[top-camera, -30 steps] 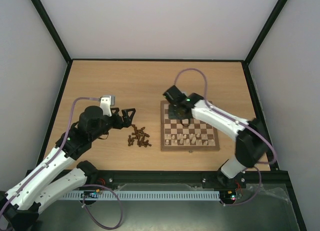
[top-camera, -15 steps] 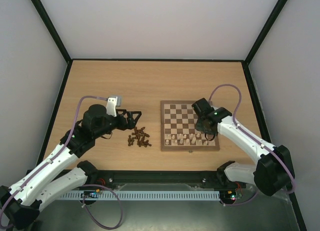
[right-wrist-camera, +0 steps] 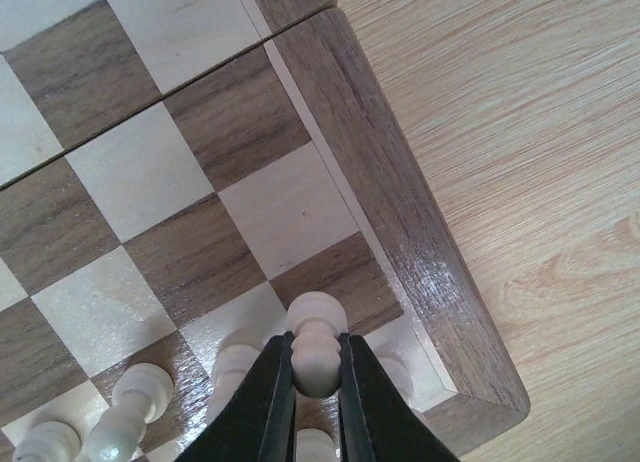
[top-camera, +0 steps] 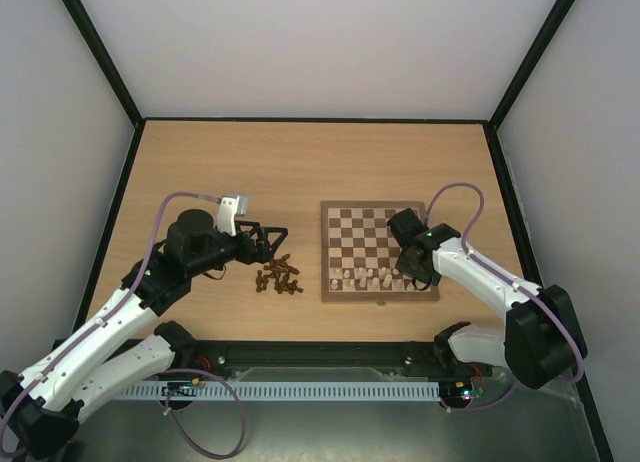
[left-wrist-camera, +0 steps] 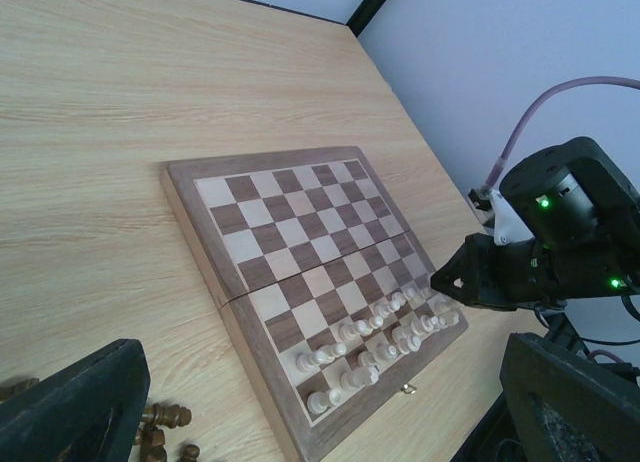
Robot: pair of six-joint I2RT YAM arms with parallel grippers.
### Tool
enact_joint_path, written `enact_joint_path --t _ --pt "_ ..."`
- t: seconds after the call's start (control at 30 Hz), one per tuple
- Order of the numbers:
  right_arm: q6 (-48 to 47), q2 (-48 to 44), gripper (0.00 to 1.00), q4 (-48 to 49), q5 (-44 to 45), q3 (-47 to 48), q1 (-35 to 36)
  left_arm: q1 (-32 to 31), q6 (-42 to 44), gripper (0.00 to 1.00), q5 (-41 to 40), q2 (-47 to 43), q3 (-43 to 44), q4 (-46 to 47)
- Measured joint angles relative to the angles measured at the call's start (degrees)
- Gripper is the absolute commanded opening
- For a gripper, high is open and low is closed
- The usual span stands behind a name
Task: Set up the chess pieces on the board
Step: Place the chess piece on the chessboard.
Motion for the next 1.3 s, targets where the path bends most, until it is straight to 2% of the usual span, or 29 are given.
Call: enact_joint_path --t 0.5,0.83,1.0,1.13,1.3 --pt "2.67 1.03 0.07 0.83 1.6 -0.44 0.0 -0.09 0.17 0.99 -0.02 -0.39 0.0 -0.26" --pt "2.89 2.67 0.12 2.36 1.66 -1.46 0.0 -0.11 0.24 1.0 -0.04 -0.39 0.0 -0.31" --pt "3.06 2.89 0.16 3.06 1.73 -2.05 0.0 -0.11 0.37 0.99 -0.07 -0.39 0.0 -0.37" --pt "3.21 2.78 0.28 3.17 1.73 -2.12 0.0 -0.11 0.39 1.0 -0.07 -0.39 0.0 -0.44" --pt "3.48 1.77 0.3 2.97 1.88 -2.1 0.0 -0.11 0.42 0.99 -0.09 -0.39 0.0 -0.46"
